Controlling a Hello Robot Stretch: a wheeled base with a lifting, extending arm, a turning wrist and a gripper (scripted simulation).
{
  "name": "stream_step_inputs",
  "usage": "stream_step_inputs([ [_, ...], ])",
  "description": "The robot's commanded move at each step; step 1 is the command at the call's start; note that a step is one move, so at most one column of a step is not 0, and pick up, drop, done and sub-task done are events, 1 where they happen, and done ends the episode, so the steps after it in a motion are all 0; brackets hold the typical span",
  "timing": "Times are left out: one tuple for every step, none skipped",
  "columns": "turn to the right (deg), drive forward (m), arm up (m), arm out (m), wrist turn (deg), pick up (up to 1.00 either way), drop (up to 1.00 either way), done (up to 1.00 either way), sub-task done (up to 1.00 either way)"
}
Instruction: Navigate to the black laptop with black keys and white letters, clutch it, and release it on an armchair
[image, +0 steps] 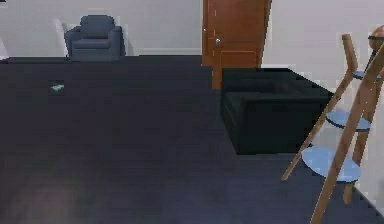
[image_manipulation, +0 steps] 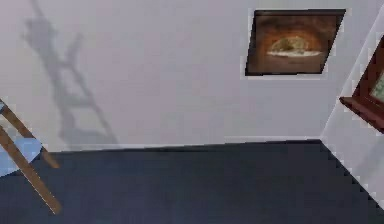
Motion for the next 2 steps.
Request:
stream_step_inputs([
  [0.0,1.0,0.0,0.0,0.0,0.0,0.0,0.0,0.0],
  [-3.0,0.0,0.0,0.0,0.0,0.0,0.0,0.0,0.0],
])
